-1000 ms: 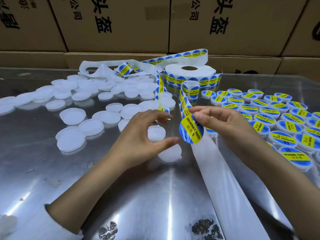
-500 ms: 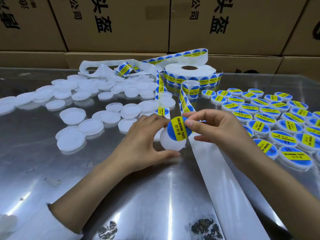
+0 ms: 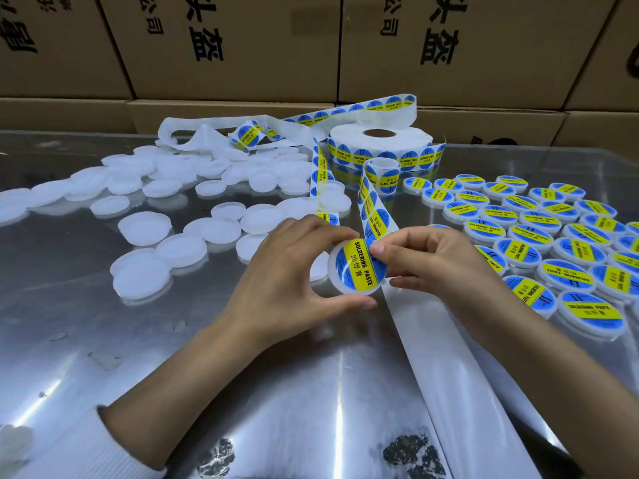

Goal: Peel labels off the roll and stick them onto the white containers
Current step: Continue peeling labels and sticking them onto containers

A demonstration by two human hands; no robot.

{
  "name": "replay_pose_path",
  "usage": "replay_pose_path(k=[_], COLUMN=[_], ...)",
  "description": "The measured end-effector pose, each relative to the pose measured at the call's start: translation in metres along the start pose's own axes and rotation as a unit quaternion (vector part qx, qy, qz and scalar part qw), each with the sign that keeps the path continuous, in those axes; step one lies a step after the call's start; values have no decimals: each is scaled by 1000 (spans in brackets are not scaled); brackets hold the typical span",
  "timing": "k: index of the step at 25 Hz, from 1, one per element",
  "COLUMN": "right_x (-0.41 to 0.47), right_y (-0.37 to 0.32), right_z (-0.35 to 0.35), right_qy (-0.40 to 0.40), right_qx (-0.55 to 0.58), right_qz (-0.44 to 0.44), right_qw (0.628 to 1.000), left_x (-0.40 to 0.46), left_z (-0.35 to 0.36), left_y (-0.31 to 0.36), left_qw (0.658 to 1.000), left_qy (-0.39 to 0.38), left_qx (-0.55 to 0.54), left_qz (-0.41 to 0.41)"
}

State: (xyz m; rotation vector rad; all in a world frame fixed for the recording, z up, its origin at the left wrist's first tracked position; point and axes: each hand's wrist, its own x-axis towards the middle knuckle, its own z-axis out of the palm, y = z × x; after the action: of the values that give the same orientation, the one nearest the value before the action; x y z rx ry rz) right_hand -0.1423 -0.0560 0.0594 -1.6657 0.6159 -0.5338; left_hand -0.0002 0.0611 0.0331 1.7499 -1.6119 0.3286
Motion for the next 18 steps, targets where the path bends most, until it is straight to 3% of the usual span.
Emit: replay_pose_path(k=[11,18], right_x=[1,2], right_y=[3,9], right_z=[4,11], right_qy=[7,12], right_qx=[5,-37], right_qz=[-50,-139], right_qw=[999,990], left_x=[0,-2], left_z=[0,-2], left_y=[6,9], left_qw=[999,996], left_qy=[18,48], left_qx=[-22,-47], left_qz=[-20,-50])
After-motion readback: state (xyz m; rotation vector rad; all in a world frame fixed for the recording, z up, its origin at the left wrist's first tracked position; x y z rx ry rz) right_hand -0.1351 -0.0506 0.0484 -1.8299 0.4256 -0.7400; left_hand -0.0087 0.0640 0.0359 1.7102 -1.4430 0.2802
